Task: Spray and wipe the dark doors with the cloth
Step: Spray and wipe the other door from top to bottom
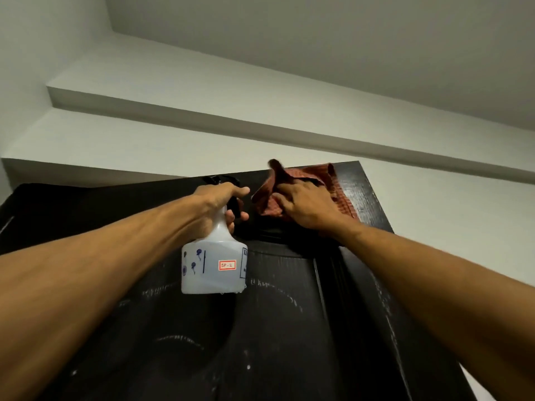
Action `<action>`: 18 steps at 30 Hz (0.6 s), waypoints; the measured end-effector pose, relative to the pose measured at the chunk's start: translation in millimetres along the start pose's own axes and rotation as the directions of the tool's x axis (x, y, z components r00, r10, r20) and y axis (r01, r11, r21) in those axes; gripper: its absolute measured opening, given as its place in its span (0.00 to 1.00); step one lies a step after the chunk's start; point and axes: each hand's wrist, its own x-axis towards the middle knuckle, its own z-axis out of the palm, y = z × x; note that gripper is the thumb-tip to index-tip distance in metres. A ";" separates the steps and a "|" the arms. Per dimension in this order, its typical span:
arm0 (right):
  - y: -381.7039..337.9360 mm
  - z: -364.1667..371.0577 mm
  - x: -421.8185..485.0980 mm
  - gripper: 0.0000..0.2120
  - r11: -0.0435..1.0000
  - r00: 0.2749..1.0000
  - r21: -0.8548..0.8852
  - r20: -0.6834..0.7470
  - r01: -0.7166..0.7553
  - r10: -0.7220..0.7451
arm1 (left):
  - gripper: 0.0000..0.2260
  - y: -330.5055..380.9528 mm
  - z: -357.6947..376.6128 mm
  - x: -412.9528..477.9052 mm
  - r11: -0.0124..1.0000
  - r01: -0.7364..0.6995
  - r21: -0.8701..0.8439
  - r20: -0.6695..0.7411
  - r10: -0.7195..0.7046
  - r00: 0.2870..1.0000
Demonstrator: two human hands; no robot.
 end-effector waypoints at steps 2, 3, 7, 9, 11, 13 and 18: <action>43.4 -19.3 7.4 0.20 0.980 0.977 0.080 -0.097 -0.183 0.191 | 0.13 7.8 11.4 1.9 1.000 -0.010 0.019 0.019 0.010 1.000; 63.4 -23.7 9.6 0.21 0.938 0.926 0.080 -0.148 -0.338 0.347 | 0.13 11.4 13.2 2.7 1.000 -0.012 0.027 0.024 0.012 1.000; 35.6 -6.3 9.1 0.18 0.942 0.954 -0.155 -0.080 -0.299 0.290 | 0.12 15.3 2.7 4.8 0.996 -0.003 0.092 0.003 0.003 1.000; 2.2 11.8 2.1 0.19 0.998 0.999 -0.051 0.027 -0.030 0.031 | 0.12 8.6 -3.9 2.9 0.993 0.018 0.115 -0.017 -0.016 1.000; -0.2 9.8 1.0 0.21 0.996 0.994 0.054 0.070 0.077 -0.080 | 0.12 1.8 -7.4 -0.6 0.993 0.034 0.114 -0.036 -0.030 0.999; 22.6 -0.5 7.5 0.23 0.992 0.997 0.102 0.017 -0.072 0.070 | 0.12 0.6 -11.1 -2.3 0.991 0.032 0.132 -0.050 -0.025 0.998; -19.5 20.8 14.3 0.21 0.961 0.962 -0.060 -0.051 -0.271 0.268 | 0.11 5.2 -63.5 -7.7 0.983 0.050 0.179 -0.071 -0.038 0.997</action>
